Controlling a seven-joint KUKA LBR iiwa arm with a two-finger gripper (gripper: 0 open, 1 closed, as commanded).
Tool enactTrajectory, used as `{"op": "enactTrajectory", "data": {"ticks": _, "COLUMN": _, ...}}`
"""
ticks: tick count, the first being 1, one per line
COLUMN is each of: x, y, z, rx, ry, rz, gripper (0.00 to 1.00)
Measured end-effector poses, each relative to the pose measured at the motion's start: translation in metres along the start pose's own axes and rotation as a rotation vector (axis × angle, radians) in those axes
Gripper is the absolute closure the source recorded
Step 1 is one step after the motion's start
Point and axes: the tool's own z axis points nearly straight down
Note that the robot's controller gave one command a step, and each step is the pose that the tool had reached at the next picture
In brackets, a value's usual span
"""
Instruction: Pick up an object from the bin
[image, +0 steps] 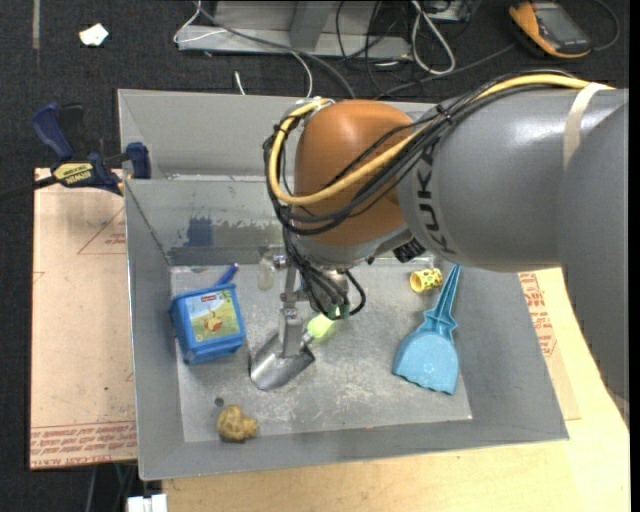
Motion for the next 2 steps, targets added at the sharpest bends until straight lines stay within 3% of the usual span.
{"op": "enactTrajectory", "data": {"ticks": 1, "x": 0.0, "y": -0.009, "z": -0.028, "rx": -0.001, "ry": -0.004, "rz": 0.013, "gripper": 0.0}}
{"op": "enactTrajectory", "data": {"ticks": 2, "x": -0.005, "y": -0.016, "z": -0.007, "rx": -0.002, "ry": -0.004, "rz": 0.09, "gripper": 0.0}}
